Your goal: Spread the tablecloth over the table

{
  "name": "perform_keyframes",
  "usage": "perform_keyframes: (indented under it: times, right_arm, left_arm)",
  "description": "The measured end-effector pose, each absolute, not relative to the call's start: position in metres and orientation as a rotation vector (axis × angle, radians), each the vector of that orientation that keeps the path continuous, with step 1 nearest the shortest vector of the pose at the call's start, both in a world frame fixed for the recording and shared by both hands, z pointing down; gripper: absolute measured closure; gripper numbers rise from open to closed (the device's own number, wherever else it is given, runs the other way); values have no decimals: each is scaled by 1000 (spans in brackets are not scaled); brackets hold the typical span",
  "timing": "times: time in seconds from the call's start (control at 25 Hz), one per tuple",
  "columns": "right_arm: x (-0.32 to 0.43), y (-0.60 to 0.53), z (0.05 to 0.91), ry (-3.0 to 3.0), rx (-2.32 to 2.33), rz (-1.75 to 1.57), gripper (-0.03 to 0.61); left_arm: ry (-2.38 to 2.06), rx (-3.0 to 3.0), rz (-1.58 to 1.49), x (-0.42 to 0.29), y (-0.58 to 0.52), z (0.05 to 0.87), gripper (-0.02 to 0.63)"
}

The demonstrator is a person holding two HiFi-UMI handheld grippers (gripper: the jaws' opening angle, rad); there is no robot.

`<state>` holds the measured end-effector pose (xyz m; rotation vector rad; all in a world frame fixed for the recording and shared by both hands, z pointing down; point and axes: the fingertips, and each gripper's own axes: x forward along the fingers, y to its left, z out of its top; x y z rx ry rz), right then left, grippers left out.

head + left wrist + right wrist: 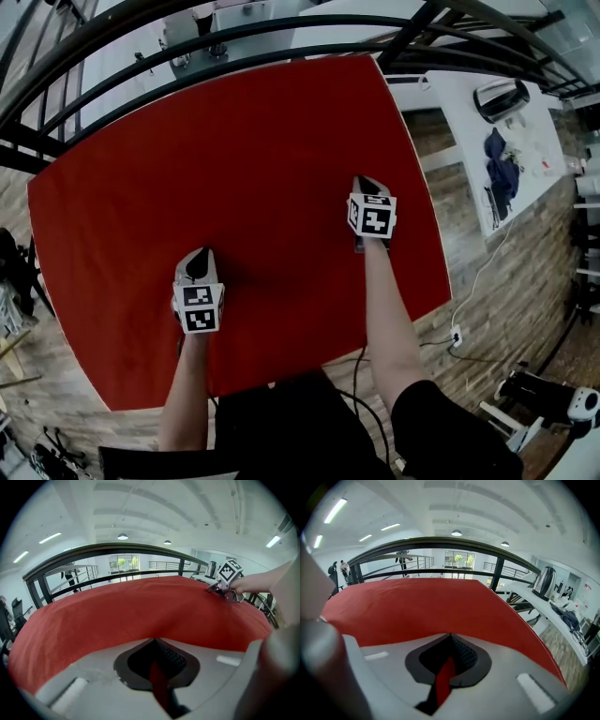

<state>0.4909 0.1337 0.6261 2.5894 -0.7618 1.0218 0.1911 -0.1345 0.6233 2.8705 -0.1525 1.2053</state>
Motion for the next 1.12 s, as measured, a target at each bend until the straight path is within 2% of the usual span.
perform_keyframes:
  times: [0.2,0.44,0.6,0.76,1.12]
  right_arm:
    - [482,150,625,-859,2566,969,571]
    - [409,162,622,-892,2505,951,571]
    - [399,169,628,-865,2510,967,571]
    - [399,160,630,-848,2521,965,571]
    - [414,146,631,-857,2518,969,571]
  left_arm:
    - [-342,2926,1102,161,-155,591,607]
    - [-774,2663,1072,12,-297,591,607]
    - [-990,2556,1131,-58,-366,605,607]
    - [-1037,2492,1093,-78,-395,617,607]
    - [-1003,2512,1061,-66,-413,618,607]
